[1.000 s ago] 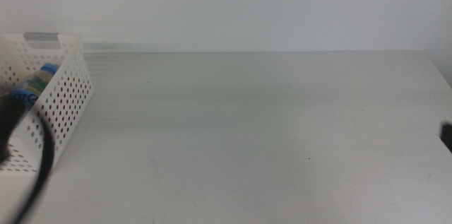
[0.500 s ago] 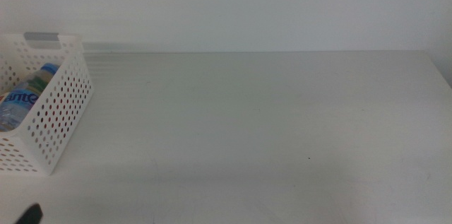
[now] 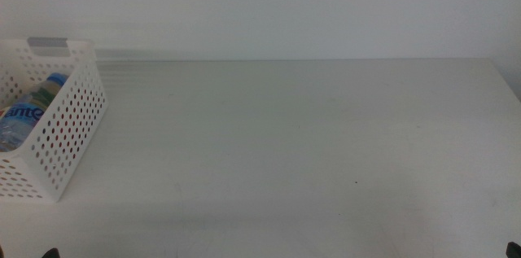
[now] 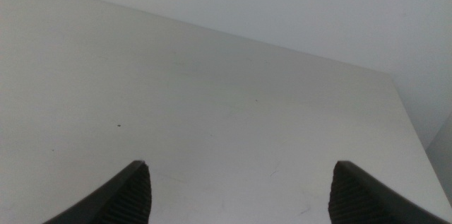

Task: Use arms to grab the bottles and put them into the dustbin to the left of the table.

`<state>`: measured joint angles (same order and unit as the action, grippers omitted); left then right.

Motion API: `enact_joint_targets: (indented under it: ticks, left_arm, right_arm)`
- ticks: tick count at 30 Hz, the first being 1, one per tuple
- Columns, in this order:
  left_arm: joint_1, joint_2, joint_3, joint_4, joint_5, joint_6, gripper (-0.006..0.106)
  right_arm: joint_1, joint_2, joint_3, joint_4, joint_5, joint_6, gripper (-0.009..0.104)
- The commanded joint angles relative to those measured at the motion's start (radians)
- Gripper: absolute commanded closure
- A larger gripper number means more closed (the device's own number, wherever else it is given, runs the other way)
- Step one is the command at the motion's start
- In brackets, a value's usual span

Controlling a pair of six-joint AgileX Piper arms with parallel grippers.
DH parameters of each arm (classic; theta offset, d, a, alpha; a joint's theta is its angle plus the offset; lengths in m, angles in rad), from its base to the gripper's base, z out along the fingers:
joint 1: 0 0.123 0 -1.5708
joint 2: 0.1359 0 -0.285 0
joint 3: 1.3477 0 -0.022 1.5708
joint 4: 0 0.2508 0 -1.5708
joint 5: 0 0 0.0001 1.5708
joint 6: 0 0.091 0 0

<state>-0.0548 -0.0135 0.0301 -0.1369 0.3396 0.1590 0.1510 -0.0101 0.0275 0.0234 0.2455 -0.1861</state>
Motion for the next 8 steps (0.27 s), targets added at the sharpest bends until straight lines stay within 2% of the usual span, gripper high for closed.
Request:
enact_joint_targets:
  ticks: [1,8]
  left_arm:
    - [-0.001,-0.014,0.005,-0.009,-0.079,-0.002,0.034]
    - [-0.001,-0.014,0.005,-0.008,-0.07,-0.002,0.034]
  right_arm:
    - [-0.007,-0.027,-0.008,-0.007,-0.086,-0.009,0.03]
    - [-0.007,-0.027,-0.008,-0.006,-0.09,-0.009,0.03]
